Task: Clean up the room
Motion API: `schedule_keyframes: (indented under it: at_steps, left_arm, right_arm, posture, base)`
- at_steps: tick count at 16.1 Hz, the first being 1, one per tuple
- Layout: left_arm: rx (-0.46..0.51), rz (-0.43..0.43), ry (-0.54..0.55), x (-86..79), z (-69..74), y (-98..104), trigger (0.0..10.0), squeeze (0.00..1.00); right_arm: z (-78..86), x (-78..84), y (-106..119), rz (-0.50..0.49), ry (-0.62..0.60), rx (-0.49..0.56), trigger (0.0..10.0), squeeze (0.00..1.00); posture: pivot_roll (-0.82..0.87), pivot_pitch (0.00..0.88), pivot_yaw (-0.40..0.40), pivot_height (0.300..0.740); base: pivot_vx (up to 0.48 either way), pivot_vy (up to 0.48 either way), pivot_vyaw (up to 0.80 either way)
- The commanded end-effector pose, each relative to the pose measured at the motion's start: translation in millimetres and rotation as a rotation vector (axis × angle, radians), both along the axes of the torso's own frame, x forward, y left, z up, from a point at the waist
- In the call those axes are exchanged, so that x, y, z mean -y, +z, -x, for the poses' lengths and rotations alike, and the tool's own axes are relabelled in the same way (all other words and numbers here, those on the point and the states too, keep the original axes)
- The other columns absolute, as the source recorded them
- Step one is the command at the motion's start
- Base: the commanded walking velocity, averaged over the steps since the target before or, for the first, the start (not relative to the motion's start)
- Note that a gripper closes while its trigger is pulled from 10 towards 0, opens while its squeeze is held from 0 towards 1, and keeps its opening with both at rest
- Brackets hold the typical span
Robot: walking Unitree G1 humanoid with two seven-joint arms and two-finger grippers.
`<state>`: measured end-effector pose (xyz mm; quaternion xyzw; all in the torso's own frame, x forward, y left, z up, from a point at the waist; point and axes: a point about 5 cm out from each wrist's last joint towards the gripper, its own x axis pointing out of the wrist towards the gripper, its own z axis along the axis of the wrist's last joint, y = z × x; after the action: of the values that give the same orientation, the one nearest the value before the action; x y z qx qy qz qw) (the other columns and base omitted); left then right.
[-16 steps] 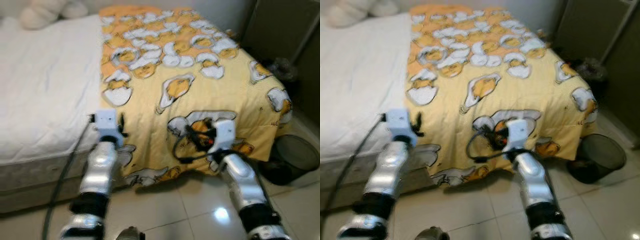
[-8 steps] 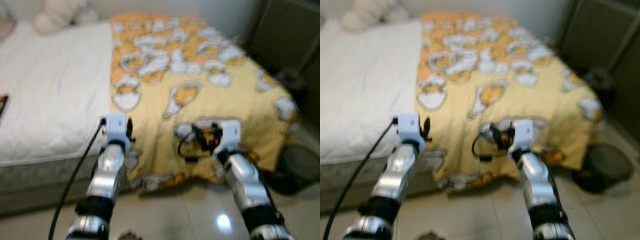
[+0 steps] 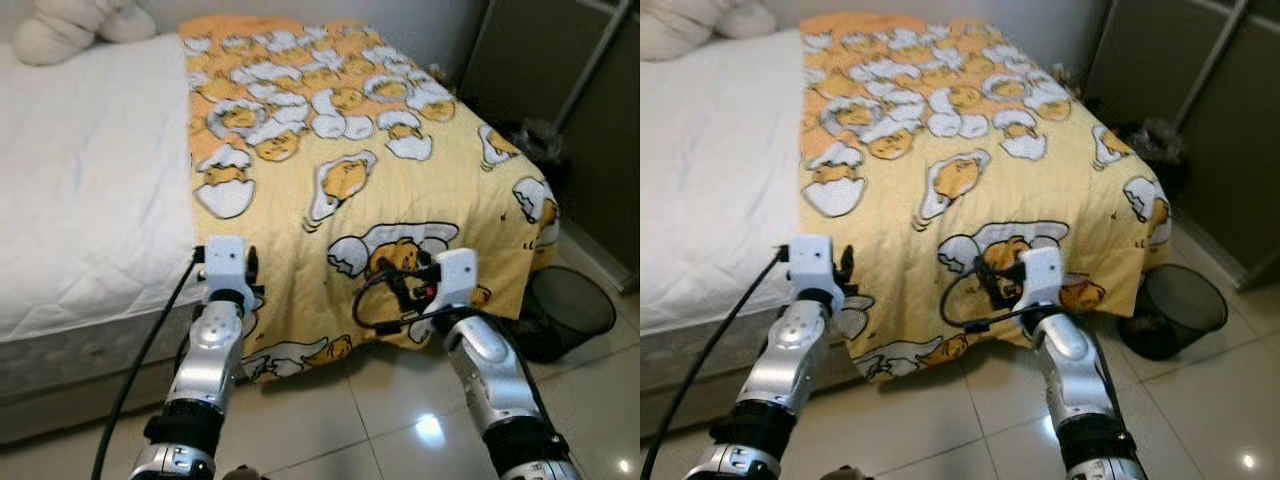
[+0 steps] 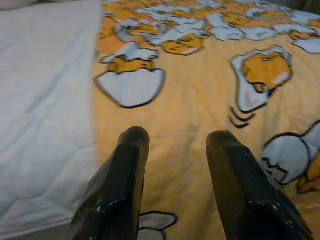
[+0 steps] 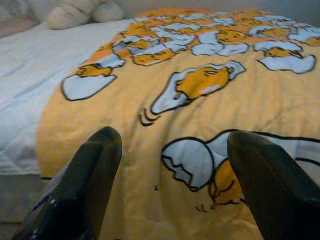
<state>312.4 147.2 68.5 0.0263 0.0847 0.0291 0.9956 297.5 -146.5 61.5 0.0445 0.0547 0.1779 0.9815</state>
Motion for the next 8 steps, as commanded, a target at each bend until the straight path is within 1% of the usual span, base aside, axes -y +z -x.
schedule_keyframes:
  at_steps: [1, 3, 4, 5, 6, 8]
  left_arm:
    - [0.015, 0.000, 0.007, 0.9, -0.8, 3.6, 10.0, 0.00]
    - [0.032, -0.003, 0.005, -0.2, -0.7, 6.5, 10.0, 0.00]
    - [0.048, 0.000, 0.008, -2.6, -1.5, 9.6, 10.0, 0.00]
    - [0.046, -0.056, 0.018, -7.5, -2.3, 11.8, 10.0, 0.00]
    - [0.048, -0.057, 0.026, -9.2, -2.1, 12.2, 10.0, 0.00]
    - [0.058, -0.042, 0.040, -10.4, -1.7, 12.7, 10.0, 0.00]
  right_arm:
    - [-3.8, 3.1, 5.1, 0.007, 0.002, 0.017, 10.0, 0.00]
    - [-4.9, 3.8, 4.9, 0.007, 0.000, 0.012, 10.0, 0.00]
    - [-5.1, 4.4, 4.5, -0.009, -0.016, 0.010, 10.0, 0.00]
    - [-6.8, 5.2, 0.6, 0.031, -0.047, -0.017, 10.0, 0.00]
    - [-6.6, 4.3, 0.3, 0.037, -0.040, -0.015, 10.0, 0.00]
    - [-4.9, 2.8, 1.0, 0.016, -0.039, -0.001, 10.0, 0.00]
  posture:
    - [0.06, 0.000, -0.019, 0.740]
    - [0.07, 0.000, -0.020, 0.740]
    - [0.07, 0.000, -0.020, 0.740]
    - [0.07, 0.000, -0.017, 0.740]
    - [0.07, 0.000, -0.014, 0.740]
    - [0.07, 0.000, -0.012, 0.740]
  base:
    - [0.000, 0.000, 0.00]
    - [0.000, 0.000, 0.00]
    - [0.000, 0.000, 0.00]
    - [0.000, -0.428, 0.00]
    - [0.000, -0.428, 0.00]
    - [0.000, -0.450, 0.48]
